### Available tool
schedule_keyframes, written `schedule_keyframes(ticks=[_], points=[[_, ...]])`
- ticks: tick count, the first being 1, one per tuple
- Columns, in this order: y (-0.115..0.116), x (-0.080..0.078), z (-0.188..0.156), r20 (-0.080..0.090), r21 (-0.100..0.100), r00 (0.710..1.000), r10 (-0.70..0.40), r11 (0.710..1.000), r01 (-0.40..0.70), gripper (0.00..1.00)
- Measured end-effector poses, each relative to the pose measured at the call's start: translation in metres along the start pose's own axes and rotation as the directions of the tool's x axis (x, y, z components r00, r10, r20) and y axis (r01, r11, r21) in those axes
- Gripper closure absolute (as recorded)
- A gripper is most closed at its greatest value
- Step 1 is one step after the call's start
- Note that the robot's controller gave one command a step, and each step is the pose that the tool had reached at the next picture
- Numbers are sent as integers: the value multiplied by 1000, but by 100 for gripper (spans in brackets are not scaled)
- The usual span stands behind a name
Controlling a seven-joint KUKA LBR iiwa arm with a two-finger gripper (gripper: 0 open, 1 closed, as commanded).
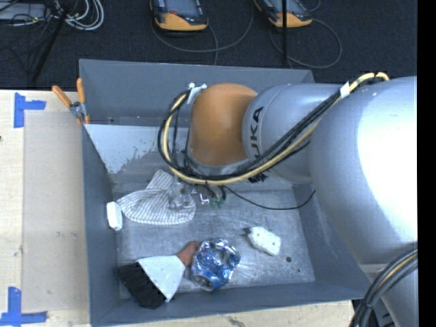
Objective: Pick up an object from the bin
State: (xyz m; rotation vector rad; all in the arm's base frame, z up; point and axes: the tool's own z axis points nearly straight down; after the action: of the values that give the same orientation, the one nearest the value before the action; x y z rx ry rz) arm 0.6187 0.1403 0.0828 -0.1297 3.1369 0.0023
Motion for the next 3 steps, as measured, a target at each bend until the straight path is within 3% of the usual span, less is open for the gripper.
schedule_keyframes(ticks=[3], points=[[-2,-5,3,2,-5,1000,21,1000,-21,100]])
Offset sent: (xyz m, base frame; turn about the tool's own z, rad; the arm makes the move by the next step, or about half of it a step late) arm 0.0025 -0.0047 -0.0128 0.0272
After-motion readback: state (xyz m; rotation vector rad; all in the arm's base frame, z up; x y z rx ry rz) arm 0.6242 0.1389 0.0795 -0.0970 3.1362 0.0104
